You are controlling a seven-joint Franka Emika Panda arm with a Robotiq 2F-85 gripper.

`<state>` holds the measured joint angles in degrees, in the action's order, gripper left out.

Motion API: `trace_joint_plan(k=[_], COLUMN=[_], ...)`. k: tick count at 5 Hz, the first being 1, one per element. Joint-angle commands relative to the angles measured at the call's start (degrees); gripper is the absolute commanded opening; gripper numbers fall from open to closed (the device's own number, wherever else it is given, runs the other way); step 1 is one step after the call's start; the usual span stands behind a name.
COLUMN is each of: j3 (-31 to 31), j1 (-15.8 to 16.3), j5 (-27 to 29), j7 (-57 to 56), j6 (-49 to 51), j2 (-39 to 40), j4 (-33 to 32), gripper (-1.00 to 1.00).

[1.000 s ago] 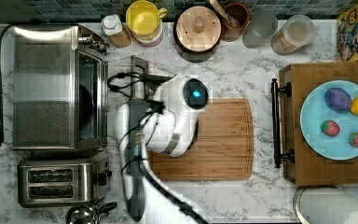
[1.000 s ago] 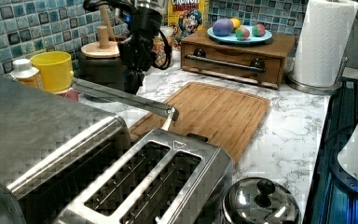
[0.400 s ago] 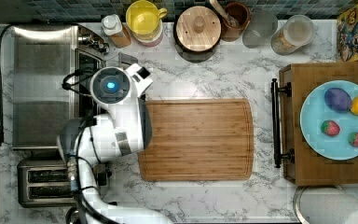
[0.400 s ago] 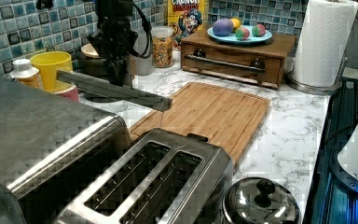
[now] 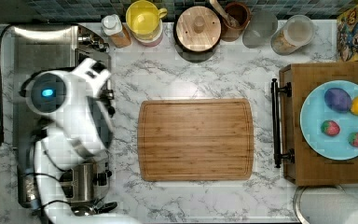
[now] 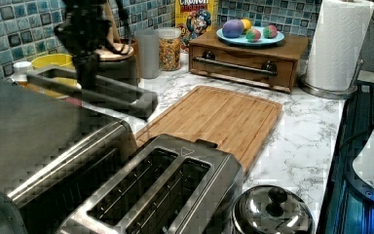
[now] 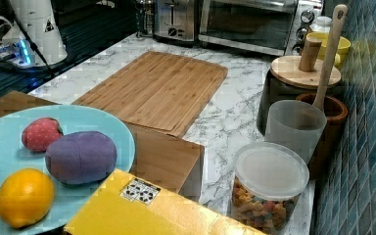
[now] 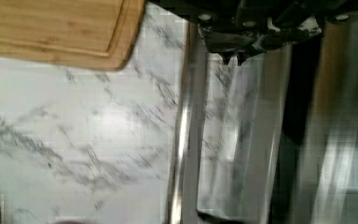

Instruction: Close the oven.

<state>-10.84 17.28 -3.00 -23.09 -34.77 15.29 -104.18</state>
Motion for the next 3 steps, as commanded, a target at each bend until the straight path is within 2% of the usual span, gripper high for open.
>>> trace_joint_plan(k=[1,2,3], j3=[-0.69,-1.19,-2.32], j1=[8.45,6.29,5.55], j5=[-13.62,-11.91,-6.22], j7=[20.06,17.83,12.1], j6=[4.55,1.61,2.63], j2=[2.41,-3.53,-9.54], j4=[12.51,8.44,5.75], gripper=[-1.0,-1.0,-1.0])
